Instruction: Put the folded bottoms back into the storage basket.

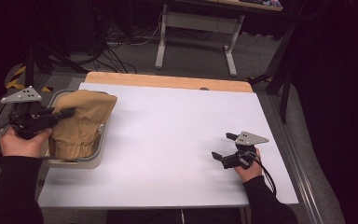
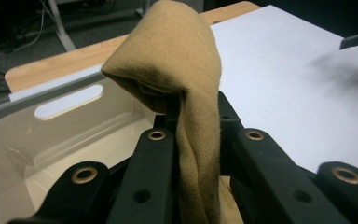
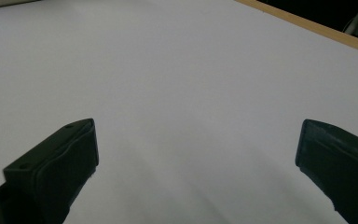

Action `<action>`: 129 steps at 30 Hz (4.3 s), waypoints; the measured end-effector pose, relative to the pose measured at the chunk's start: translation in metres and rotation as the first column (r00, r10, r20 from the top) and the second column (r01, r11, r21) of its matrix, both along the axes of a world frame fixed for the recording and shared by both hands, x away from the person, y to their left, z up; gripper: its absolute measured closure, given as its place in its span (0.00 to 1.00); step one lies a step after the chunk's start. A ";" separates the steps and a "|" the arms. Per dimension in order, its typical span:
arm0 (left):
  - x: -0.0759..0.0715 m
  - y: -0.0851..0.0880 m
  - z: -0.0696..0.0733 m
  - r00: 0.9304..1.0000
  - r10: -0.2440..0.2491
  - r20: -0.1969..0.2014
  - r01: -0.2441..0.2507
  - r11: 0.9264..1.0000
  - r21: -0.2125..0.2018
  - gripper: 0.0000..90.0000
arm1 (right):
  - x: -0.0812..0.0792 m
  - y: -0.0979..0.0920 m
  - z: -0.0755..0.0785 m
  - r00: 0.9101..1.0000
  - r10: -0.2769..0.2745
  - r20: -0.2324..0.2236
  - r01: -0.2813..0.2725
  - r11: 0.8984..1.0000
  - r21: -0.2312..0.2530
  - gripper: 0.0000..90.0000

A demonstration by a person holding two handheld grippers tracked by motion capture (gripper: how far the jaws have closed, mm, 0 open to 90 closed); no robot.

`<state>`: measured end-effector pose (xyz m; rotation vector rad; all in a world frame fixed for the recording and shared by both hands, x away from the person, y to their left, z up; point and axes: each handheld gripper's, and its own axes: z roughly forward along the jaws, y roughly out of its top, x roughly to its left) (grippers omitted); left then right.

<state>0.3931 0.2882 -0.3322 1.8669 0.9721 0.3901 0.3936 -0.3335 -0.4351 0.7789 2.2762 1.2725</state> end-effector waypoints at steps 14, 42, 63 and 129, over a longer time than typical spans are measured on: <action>0.043 0.031 -0.032 0.950 0.311 -0.009 -0.308 0.944 0.119 0.37 | -0.001 0.000 0.000 1.000 0.015 0.002 -0.015 1.000 0.002 0.00; 0.083 -0.007 -0.058 0.878 0.465 -0.113 -0.372 0.812 0.450 0.82 | -0.001 0.001 0.000 1.000 0.017 0.005 -0.017 1.000 0.000 0.00; 0.102 -0.023 -0.078 0.847 0.463 -0.262 -0.253 0.784 0.567 0.77 | -0.002 0.001 0.001 1.000 0.023 0.005 -0.023 1.000 0.002 0.00; -0.022 -0.176 -0.029 0.971 -0.180 0.157 0.190 0.980 -0.052 0.03 | -0.006 0.000 0.003 0.996 0.086 0.022 -0.087 0.995 0.051 0.00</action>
